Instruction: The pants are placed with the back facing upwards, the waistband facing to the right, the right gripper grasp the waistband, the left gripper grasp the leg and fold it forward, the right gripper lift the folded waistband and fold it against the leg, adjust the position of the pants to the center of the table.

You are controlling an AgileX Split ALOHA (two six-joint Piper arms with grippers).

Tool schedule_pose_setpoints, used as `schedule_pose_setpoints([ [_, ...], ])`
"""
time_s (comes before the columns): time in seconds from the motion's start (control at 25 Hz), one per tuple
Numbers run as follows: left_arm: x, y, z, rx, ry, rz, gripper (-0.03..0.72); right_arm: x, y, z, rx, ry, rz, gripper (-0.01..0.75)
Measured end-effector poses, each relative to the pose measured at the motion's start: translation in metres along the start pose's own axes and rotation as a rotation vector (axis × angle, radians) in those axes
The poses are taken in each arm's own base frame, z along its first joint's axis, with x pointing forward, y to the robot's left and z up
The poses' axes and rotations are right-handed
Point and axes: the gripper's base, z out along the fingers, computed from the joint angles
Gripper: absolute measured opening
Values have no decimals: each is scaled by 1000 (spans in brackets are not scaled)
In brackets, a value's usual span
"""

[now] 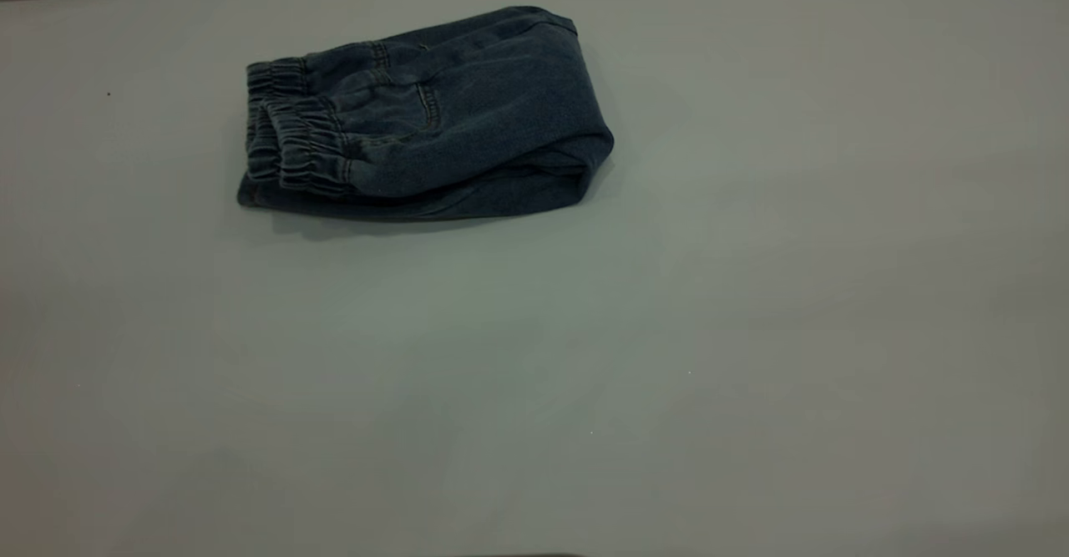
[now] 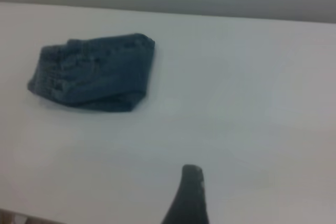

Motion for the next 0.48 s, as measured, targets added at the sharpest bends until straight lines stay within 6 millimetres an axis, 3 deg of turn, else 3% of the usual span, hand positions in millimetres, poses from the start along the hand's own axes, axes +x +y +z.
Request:
schedule_pose_setpoints([
  [0.24,29,-2,14,6,45,-34,395,41,-5,6,19,-7,-33,578],
  [0.48,48,-4,22,6,62,-69,395,77,-16,35,53,65,-60,578],
])
